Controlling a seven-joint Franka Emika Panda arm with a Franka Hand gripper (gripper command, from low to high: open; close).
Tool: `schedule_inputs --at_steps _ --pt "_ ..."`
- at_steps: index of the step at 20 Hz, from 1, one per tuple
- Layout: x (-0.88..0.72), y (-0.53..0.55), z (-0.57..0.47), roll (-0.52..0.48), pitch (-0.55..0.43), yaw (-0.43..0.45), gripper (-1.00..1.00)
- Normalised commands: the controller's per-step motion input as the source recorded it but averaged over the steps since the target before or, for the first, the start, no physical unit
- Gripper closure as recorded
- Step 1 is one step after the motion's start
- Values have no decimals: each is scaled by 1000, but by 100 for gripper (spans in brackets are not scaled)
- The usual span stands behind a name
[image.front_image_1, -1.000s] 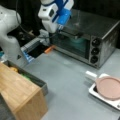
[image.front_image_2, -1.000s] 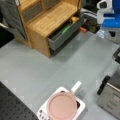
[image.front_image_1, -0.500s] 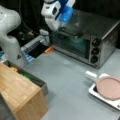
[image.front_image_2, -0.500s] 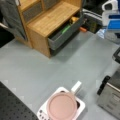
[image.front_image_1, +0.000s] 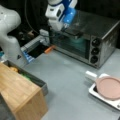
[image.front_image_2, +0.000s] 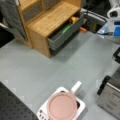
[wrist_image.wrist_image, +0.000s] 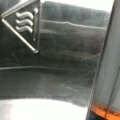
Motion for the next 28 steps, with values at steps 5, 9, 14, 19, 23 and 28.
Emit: schedule_inputs --at_steps 5,9,14,19,23,28 --pt "52 143 -131 55 -44 -59 -100" --pt "-14 181 -281 86 -76 -64 -100" --pt "-91 106 -309 127 -115 -68 -100" --pt "-154 -36 -260 164 -140 -57 -100" --pt "-180 -200 -270 209 -143 -13 -100" --pt "-173 -381 -285 290 -130 6 -100"
